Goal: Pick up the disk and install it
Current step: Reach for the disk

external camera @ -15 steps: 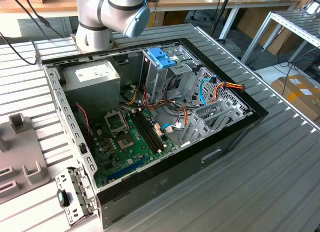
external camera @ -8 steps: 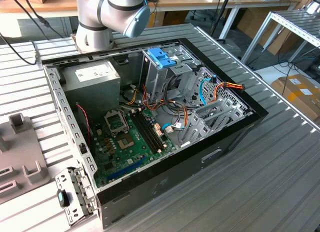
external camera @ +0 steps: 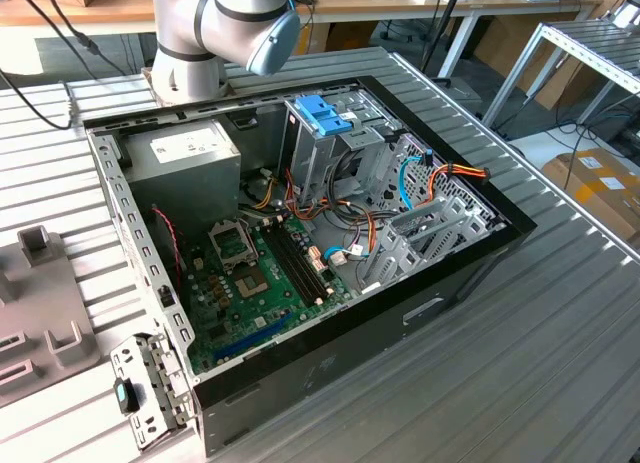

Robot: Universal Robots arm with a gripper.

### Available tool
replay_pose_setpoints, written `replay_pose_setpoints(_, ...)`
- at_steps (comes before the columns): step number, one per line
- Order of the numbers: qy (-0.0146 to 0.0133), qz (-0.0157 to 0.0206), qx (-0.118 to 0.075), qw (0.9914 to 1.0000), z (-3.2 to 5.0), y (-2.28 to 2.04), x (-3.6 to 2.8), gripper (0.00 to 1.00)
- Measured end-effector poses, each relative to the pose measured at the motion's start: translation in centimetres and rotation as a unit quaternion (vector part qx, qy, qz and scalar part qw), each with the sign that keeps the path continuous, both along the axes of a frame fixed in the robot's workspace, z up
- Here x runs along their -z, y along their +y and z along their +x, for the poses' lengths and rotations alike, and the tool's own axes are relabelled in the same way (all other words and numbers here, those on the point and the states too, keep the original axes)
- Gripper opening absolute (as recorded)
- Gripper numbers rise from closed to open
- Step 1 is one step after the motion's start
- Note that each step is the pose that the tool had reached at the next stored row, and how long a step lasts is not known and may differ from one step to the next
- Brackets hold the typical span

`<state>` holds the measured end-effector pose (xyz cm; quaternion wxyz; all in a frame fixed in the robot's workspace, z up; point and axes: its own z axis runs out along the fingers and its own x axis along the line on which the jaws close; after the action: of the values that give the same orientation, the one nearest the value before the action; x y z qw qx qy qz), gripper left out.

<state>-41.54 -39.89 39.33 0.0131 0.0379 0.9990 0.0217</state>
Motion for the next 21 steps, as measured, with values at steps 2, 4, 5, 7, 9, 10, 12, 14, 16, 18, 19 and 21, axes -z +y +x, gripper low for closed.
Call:
replay_pose_setpoints(2, 0.0, 0.0, 0.0, 1.0, -0.06, 0.0, 0.0, 0.11)
replay_pose_setpoints(4, 0.0, 0.0, 0.0, 1.0, -0.18, 0.0, 0.0, 0.11)
replay_pose_setpoints(5, 0.0, 0.0, 0.0, 1.0, -0.22, 0.0, 0.0, 0.11)
replay_pose_setpoints(7, 0.0, 0.0, 0.0, 1.0, -0.31, 0.0, 0.0, 0.11)
replay_pose_setpoints(9, 0.0, 0.0, 0.0, 1.0, -0.38, 0.0, 0.0, 0.11)
replay_pose_setpoints(10, 0.0, 0.0, 0.0, 1.0, -0.41, 0.0, 0.0, 0.11)
replay_pose_setpoints(12, 0.0, 0.0, 0.0, 1.0, -0.48, 0.0, 0.0, 0.11)
replay_pose_setpoints(14, 0.0, 0.0, 0.0, 1.0, -0.56, 0.0, 0.0, 0.11)
replay_pose_setpoints(16, 0.0, 0.0, 0.0, 1.0, -0.63, 0.0, 0.0, 0.11)
replay_pose_setpoints(18, 0.0, 0.0, 0.0, 1.0, -0.72, 0.0, 0.0, 0.11)
replay_pose_setpoints(19, 0.0, 0.0, 0.0, 1.0, -0.77, 0.0, 0.0, 0.11)
replay_pose_setpoints(21, 0.0, 0.0, 0.0, 1.0, -0.83, 0.0, 0.0, 0.11)
